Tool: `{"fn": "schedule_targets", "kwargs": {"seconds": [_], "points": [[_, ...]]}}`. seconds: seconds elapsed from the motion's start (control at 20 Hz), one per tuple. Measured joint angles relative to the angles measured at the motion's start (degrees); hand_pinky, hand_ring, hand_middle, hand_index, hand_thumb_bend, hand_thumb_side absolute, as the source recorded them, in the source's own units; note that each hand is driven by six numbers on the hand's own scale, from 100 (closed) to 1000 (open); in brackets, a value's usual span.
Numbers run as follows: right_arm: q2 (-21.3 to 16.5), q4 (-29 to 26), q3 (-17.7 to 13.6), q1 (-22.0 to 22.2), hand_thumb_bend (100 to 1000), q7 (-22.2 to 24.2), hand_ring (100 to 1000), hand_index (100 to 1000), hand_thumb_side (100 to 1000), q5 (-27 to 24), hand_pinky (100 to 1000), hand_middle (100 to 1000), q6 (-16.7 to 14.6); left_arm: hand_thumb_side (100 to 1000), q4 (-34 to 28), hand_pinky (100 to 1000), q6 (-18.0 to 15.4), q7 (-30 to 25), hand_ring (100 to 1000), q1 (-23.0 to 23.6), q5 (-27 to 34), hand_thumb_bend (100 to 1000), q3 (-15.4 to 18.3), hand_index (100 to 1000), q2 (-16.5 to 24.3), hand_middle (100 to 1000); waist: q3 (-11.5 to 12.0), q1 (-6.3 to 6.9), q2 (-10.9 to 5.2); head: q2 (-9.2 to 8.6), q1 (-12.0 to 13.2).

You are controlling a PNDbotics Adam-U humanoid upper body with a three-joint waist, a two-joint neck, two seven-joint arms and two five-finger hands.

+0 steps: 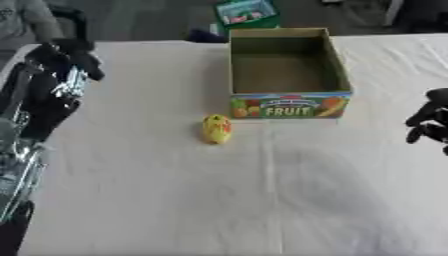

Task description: Pick up objects on the table and place them in the box.

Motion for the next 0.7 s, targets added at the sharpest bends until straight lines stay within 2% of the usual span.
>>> {"fn": "schedule_targets", "kwargs": {"seconds": [0.15,0.3,0.55,0.7], "points": [[0.0,0.0,0.02,0.0,100,0.02,552,685,666,0.0,417,506,0.01,128,0.03,586,-0.31,-3.33,529,-2.42,-3.42,100,-2.28,697,2.91,507,-0.28,0.06,-0.05,0.0,0.04],[-0.01,0.0,0.07,0.01,100,0.04,552,685,666,0.0,417,506,0.01,125,0.55,583,-0.88,-6.37,528,-5.13,-7.05,110,-4.52,694,5.36,507,-0.5,0.08,-0.2,0.0,0.12],[-0.02,0.0,0.34,0.02,100,0.16,552,685,663,0.0,417,506,0.1,163,3.04,577,-2.11,-10.47,535,-10.06,-14.22,270,-8.42,701,8.18,519,-0.68,0.2,-0.36,0.01,0.37],[-0.02,0.0,0.39,0.02,100,0.3,551,685,662,-0.01,417,506,0.17,186,6.11,572,-2.53,-12.27,536,-13.4,-18.71,318,-11.24,700,8.49,522,-1.02,0.2,-0.49,0.01,0.55]]}}
